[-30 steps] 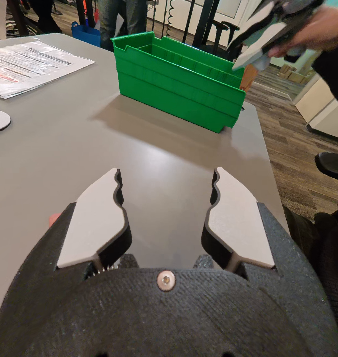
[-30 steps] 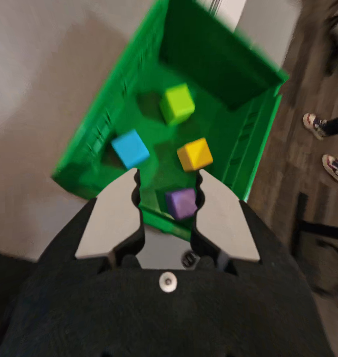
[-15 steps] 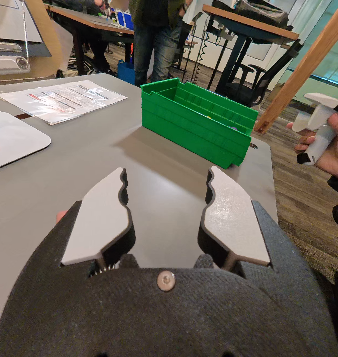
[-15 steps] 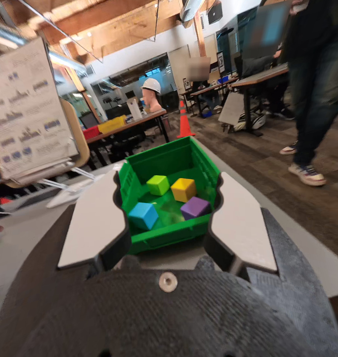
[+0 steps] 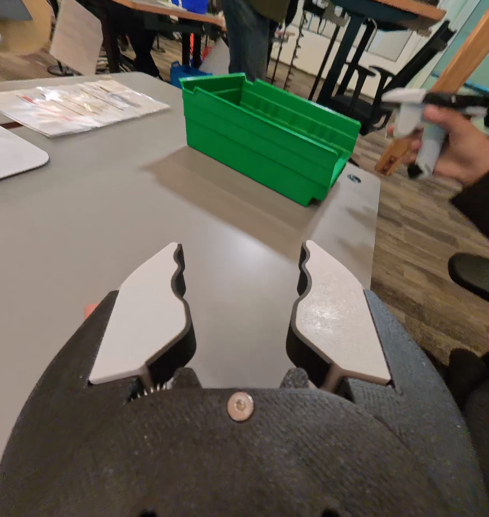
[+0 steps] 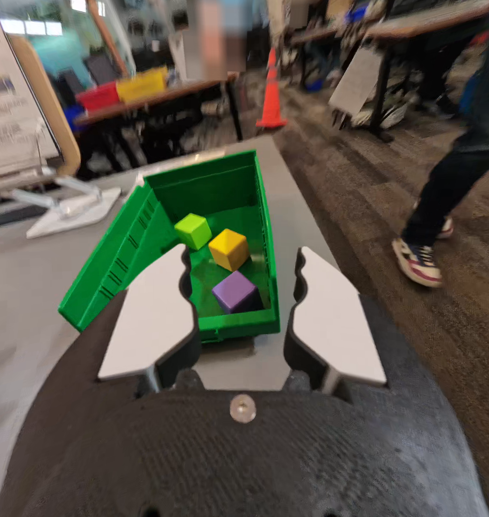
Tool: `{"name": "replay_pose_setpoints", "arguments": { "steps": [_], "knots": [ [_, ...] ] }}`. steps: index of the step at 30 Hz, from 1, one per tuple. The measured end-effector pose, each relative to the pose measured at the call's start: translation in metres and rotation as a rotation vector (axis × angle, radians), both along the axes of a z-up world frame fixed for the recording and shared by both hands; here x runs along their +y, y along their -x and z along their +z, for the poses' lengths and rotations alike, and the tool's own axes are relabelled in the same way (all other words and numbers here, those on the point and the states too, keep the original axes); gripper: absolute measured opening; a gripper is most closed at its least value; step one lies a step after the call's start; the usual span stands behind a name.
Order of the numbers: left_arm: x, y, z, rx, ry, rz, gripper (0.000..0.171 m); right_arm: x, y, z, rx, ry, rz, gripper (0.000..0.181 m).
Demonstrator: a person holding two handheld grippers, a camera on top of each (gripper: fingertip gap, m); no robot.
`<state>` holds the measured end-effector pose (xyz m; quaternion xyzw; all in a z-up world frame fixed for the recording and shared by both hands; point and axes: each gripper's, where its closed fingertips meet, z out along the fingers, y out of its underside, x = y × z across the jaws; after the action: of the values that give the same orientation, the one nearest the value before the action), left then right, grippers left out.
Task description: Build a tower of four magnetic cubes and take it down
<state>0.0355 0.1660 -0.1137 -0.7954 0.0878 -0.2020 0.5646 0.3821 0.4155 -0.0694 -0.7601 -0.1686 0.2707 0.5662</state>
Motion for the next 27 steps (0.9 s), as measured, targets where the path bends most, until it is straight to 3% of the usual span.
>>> {"name": "replay_pose_setpoints", "arguments": {
  "steps": [6,13,16,21,23,27],
  "knots": [
    [-0.024,0.005,-0.014,0.063,0.043,-0.018,0.08,0.059,0.024,-0.027,-0.341,0.385,0.242,0.071],
    [-0.039,0.02,-0.011,0.058,0.041,0.0,0.081,0.089,0.035,-0.081,-0.752,0.707,0.309,0.066],
    [-0.045,0.035,-0.014,0.099,0.036,0.052,0.08,0.085,0.042,-0.097,-0.804,0.806,0.339,0.052],
    [-0.046,0.038,-0.013,0.007,0.04,0.051,0.08,0.086,0.048,-0.112,-0.834,0.864,0.35,0.032],
    [-0.046,0.038,-0.017,0.003,0.062,0.042,0.081,0.085,0.052,-0.117,-0.848,0.853,0.389,0.012],
    [-0.045,0.036,-0.013,0.007,0.049,0.041,0.08,0.084,0.056,-0.12,-0.85,0.819,0.418,0.007]
  ]
}}
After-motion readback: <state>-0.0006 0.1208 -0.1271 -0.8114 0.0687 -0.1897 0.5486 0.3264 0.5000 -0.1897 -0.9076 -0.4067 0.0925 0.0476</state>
